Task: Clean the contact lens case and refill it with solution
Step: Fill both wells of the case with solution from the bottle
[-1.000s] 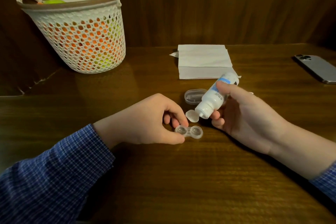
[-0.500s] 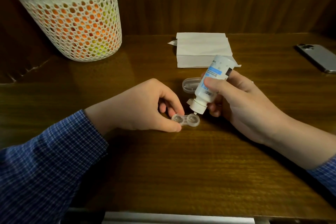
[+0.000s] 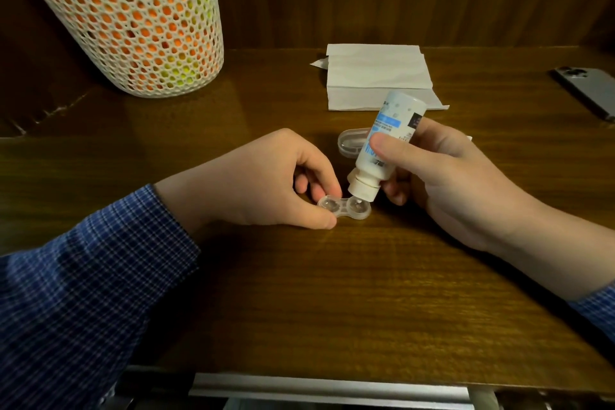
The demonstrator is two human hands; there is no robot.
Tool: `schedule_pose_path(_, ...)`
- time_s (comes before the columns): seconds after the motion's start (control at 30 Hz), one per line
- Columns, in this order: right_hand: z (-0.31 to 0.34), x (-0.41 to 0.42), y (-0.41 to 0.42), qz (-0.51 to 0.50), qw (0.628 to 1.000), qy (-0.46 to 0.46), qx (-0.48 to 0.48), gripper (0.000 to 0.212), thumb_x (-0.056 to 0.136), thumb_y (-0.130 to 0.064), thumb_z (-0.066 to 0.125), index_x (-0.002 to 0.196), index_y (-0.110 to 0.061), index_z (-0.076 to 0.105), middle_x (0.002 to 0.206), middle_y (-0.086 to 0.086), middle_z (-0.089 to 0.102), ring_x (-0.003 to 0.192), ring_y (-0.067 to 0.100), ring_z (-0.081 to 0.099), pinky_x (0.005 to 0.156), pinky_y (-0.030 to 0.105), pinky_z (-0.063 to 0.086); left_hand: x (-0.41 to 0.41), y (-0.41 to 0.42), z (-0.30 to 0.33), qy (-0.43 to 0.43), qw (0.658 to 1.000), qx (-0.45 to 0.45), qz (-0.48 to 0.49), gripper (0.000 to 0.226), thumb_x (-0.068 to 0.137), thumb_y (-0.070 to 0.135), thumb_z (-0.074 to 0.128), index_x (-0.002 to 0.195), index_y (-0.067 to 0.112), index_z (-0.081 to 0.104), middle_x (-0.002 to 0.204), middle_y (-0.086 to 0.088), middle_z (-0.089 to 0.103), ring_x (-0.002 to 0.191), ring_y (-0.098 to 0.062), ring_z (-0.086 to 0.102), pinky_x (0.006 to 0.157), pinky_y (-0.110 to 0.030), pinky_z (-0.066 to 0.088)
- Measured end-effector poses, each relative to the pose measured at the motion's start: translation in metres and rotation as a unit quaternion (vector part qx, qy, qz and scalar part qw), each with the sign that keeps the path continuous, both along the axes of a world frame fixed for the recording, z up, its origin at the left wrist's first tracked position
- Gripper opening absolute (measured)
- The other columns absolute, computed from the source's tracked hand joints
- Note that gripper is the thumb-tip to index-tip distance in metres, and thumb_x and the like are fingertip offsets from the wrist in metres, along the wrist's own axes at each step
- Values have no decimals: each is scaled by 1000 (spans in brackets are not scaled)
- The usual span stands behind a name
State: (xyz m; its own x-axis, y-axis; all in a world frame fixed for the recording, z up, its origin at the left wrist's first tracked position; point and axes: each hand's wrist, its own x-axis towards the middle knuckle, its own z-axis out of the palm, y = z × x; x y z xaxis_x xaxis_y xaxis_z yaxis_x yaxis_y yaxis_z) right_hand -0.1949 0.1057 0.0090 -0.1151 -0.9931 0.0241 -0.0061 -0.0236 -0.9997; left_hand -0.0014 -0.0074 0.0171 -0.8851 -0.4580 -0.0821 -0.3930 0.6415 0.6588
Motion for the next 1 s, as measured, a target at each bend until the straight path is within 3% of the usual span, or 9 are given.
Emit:
schedule_pose_path(0.73,-5,0,-1,-16,1000,8,-9,20,79,-43,71,94,-29,75,89,-2,76,61,6,57,50,16,46,-1,0,1,-7,1000,-2,-2,21,74,38,83,94,34,79,88,16,73,82,-19,66,61,-16,49)
schedule_pose_path(1.0,-5,-1,-1,-21,1000,12,-10,10,86,-39,70,90,-31,76,87,-4,76,60,6,57,50,17,46,-1,-1,1,-7,1000,-5,0,19,78,35,83,96,32,80,87,10,75,81,-21,68,62,-22,51)
